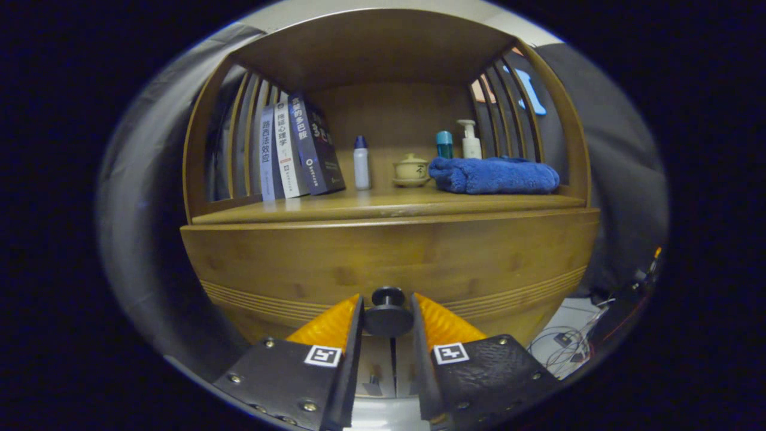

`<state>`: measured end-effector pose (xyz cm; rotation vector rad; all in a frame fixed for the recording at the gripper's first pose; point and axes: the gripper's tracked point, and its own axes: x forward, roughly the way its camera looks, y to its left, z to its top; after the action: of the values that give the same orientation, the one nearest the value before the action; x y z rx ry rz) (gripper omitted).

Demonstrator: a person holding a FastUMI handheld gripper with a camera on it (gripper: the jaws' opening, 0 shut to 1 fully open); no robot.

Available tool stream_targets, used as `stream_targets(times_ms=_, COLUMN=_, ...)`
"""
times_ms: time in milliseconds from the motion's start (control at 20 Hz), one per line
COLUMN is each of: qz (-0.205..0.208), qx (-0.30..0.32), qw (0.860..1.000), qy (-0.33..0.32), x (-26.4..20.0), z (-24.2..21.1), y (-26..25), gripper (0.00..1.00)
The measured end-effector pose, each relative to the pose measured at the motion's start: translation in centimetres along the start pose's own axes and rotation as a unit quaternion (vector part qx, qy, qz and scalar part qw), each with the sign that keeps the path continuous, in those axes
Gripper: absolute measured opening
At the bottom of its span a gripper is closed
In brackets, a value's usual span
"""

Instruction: Pull open the drawer, take out the items inside it, and place them on the countertop above the cabinet.

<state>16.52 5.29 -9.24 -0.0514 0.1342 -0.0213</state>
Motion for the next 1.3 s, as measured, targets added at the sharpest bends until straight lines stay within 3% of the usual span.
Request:
stream_targets(times_ms=200, qz=-0.022, qx=0.035, qw=0.999, qy=-0.007, x=0.2, z=0.1, y=-0.2, gripper=0.42)
stream_targets(times_ms=350, qz=0.01, qx=0.078, qw=0.997, qy=0.008, x=0.3, z=-0.3, y=0.1, gripper=0.42)
stream_targets(times_ms=450, qz=0.011, qx=0.045, qw=0.999, qy=0.015, x=0.1, z=-0.4, y=-0.1, gripper=0.29)
stream_targets(times_ms=1300, qz=0.018, qx=0.013, qw=0.999, qy=0.025, x=-12.5, z=-3.1, y=-0.2, gripper=0.29)
